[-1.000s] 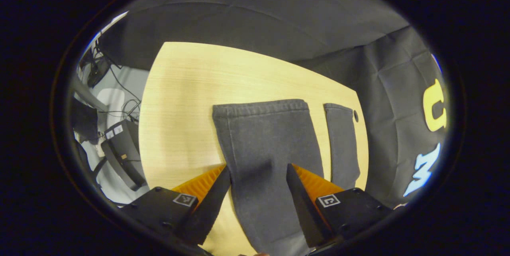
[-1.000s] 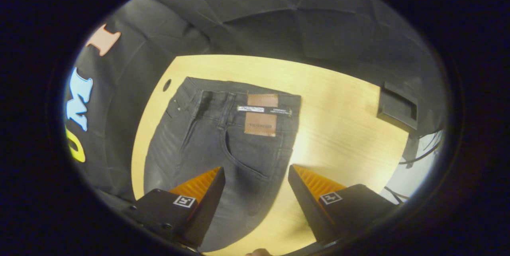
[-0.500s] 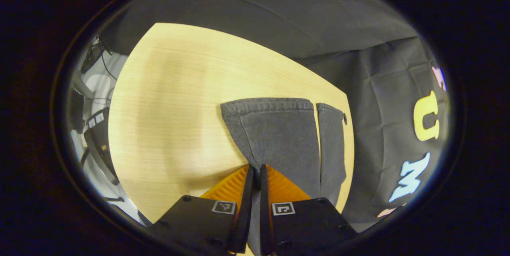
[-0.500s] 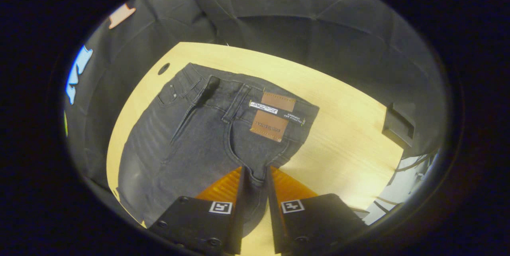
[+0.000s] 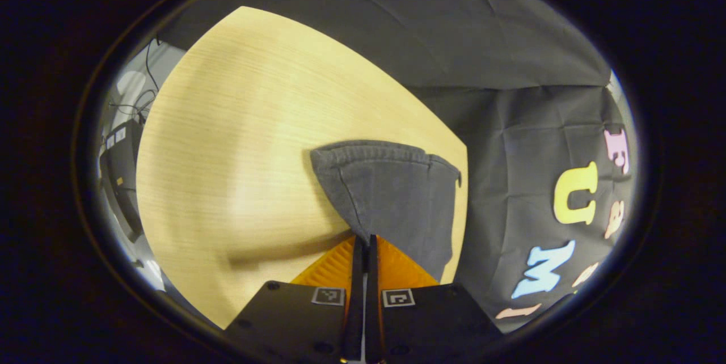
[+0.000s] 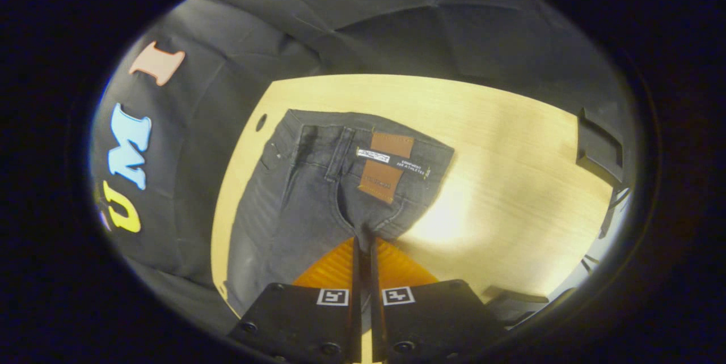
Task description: Grasp the waist and the cuffs of the jeans and fold them to make the two legs overlap; first hold the waist and fold one-third of the jeans toward the cuffs, then hold the cuffs and fold the remaining one-third in the same direction to finish folding.
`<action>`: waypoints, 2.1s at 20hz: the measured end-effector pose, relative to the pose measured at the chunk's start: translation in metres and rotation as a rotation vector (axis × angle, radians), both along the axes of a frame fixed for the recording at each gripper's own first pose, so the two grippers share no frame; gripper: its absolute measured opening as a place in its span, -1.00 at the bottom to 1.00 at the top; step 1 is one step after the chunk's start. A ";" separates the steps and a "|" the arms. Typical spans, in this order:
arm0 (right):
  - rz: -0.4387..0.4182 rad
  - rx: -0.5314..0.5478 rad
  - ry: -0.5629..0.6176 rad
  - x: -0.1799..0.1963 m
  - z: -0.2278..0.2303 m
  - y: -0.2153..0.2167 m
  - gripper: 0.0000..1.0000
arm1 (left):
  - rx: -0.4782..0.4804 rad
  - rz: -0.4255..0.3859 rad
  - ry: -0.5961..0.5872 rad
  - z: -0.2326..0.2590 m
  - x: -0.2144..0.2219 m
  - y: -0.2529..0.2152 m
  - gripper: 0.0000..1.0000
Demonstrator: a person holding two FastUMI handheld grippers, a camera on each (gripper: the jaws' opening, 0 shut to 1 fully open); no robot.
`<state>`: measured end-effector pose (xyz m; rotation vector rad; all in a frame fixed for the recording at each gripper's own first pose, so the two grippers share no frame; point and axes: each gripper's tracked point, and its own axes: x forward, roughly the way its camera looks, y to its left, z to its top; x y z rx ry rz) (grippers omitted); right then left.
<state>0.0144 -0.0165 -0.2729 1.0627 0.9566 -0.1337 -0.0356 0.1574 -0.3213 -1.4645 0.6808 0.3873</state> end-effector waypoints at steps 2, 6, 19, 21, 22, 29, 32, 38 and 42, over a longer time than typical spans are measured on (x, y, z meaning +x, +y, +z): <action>0.002 0.056 -0.060 -0.002 0.015 -0.004 -0.91 | -0.049 0.005 -0.038 0.022 0.004 -0.003 -0.79; 0.049 0.136 -0.202 0.007 0.041 -0.013 -0.92 | -0.127 -0.016 -0.103 0.072 0.036 -0.013 -0.79; 0.176 0.148 -0.174 0.128 0.021 -0.037 -0.92 | -0.054 -0.143 -0.126 0.098 0.249 -0.067 -0.80; 0.165 0.134 -0.127 0.154 0.000 -0.023 -0.92 | 0.015 -0.185 -0.094 0.085 0.273 -0.076 -0.80; 0.161 0.130 -0.105 0.163 -0.013 -0.021 -0.91 | 0.058 -0.212 -0.080 0.077 0.280 -0.079 -0.81; 0.158 0.060 -0.125 0.176 -0.034 -0.015 -0.37 | 0.326 -0.366 0.006 0.048 0.302 -0.101 -0.78; 0.157 -0.053 -0.168 0.165 -0.027 -0.028 0.21 | 0.439 -0.432 -0.014 0.055 0.298 -0.107 -0.12; -0.104 -0.248 -0.056 0.122 -0.054 -0.100 0.90 | 0.699 -0.523 -0.096 0.112 0.280 -0.107 0.95; -0.171 -0.177 0.020 0.114 -0.092 -0.100 0.91 | 0.848 -0.577 -0.160 0.144 0.259 -0.107 0.95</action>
